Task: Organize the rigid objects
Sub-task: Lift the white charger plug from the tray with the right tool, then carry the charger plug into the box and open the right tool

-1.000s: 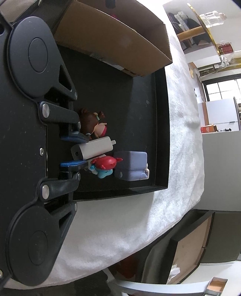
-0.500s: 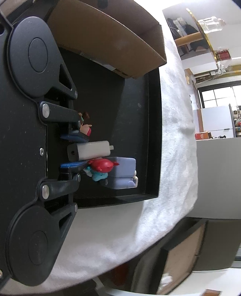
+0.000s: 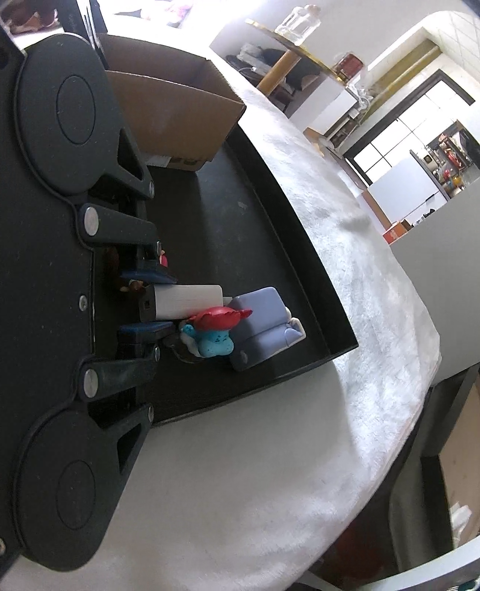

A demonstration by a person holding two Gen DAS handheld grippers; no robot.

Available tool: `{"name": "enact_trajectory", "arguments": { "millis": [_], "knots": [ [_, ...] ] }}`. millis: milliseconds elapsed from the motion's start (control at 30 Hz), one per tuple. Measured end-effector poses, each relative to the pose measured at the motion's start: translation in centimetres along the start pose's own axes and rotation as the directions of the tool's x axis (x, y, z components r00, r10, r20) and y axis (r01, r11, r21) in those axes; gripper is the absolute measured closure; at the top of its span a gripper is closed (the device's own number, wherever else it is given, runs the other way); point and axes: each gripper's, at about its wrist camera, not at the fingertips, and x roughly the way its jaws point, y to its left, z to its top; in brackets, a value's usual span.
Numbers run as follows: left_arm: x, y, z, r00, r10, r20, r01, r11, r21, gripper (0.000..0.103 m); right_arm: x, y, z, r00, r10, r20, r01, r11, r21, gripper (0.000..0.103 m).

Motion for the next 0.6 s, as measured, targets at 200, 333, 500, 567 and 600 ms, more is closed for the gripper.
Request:
{"name": "enact_trajectory", "arguments": {
  "millis": [200,333,500,567,600],
  "knots": [
    [-0.2,0.2,0.0,1.000,-0.014,0.007,0.014,1.000,-0.009,0.023,-0.9,1.0,0.4,1.000,-0.001,0.014,0.001,0.999,-0.032,0.082],
    [-0.3,0.7,-0.1,1.000,-0.025,0.009,0.025,0.999,-0.024,0.023,-1.4,1.8,0.7,1.000,-0.008,0.027,0.009,0.999,-0.050,0.082],
    [-0.3,1.5,-0.4,0.999,-0.043,0.013,0.044,0.998,-0.039,0.023,-2.1,3.3,0.9,0.999,-0.008,0.046,0.012,0.997,-0.077,0.082],
    [-0.3,1.7,-0.5,0.999,-0.052,0.012,0.052,0.997,-0.048,0.023,-2.3,3.7,1.1,0.999,-0.006,0.054,0.011,0.996,-0.086,0.082],
    [-0.2,1.8,-0.5,0.998,-0.056,0.013,0.056,0.997,-0.051,0.023,-2.5,4.1,1.1,0.998,-0.005,0.058,0.010,0.996,-0.091,0.082]
  ]
}}
